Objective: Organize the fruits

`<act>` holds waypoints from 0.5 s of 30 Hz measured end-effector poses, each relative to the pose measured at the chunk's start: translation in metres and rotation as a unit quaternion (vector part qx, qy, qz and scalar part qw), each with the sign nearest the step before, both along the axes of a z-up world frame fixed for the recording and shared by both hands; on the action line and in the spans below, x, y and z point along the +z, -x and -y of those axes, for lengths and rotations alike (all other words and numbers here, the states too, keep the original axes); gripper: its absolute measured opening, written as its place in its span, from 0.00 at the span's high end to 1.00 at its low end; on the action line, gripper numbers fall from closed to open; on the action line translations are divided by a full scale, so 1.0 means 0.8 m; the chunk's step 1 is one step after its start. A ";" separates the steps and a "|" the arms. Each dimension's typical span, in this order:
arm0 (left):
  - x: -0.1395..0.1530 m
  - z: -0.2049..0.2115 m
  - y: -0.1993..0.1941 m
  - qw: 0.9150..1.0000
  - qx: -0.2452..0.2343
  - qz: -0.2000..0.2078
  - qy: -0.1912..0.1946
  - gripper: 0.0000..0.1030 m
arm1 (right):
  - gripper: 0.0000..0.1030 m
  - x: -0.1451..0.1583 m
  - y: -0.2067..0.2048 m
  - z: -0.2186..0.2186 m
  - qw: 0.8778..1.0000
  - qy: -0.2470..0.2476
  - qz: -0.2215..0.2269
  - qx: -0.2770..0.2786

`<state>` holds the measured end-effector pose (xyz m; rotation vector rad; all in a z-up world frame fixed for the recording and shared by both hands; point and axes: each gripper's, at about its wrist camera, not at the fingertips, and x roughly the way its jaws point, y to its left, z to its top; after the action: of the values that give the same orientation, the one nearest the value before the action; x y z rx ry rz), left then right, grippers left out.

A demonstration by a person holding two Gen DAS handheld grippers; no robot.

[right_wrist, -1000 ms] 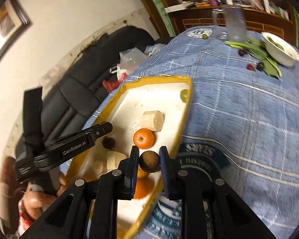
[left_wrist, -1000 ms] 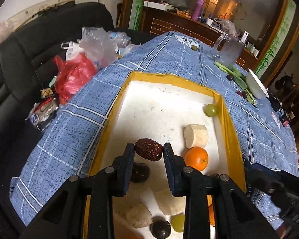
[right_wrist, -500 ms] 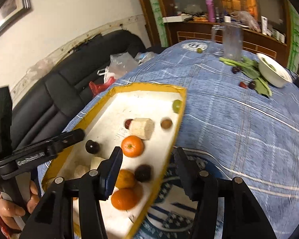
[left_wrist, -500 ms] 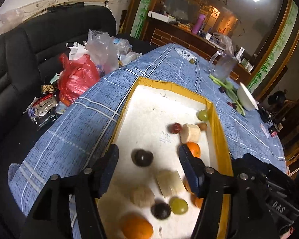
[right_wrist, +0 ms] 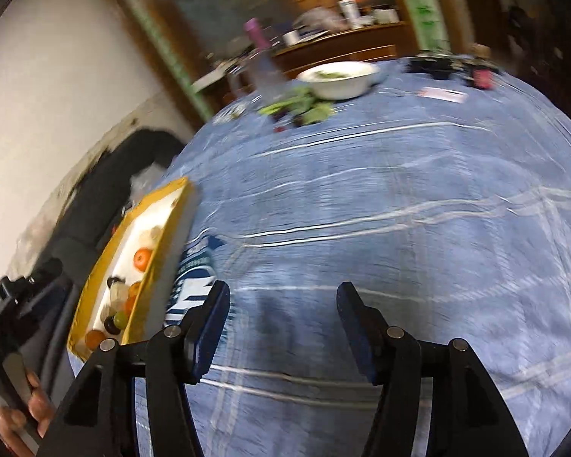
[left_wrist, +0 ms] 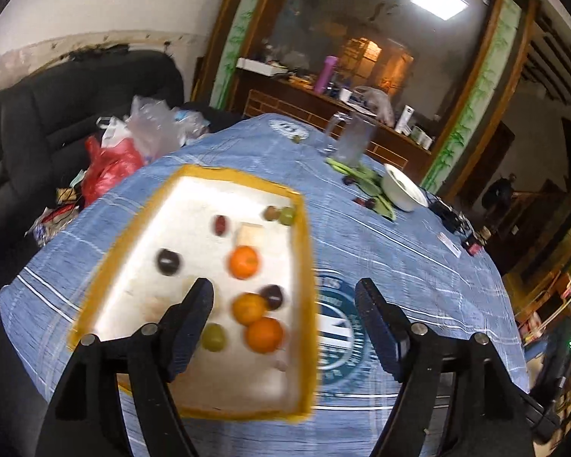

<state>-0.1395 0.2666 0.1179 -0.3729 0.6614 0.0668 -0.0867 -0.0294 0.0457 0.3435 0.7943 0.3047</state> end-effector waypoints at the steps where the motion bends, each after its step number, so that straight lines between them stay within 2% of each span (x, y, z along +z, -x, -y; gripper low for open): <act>1: 0.002 0.021 -0.002 1.000 -0.008 0.004 -0.010 0.26 | 0.37 0.002 0.005 0.011 1.000 0.000 0.004 -0.013; 7: 0.009 0.105 0.006 0.997 -0.048 0.022 -0.054 0.18 | 0.32 0.002 0.043 0.087 0.995 0.004 0.020 -0.093; 15: 0.012 0.164 0.025 0.992 -0.083 0.028 -0.087 0.18 | 0.30 -0.004 0.074 0.134 0.992 -0.021 0.020 -0.127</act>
<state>-0.1598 0.1351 0.1274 -0.1502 0.6236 -0.0450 -0.1455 -0.1369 0.0422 0.4720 0.6960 0.0904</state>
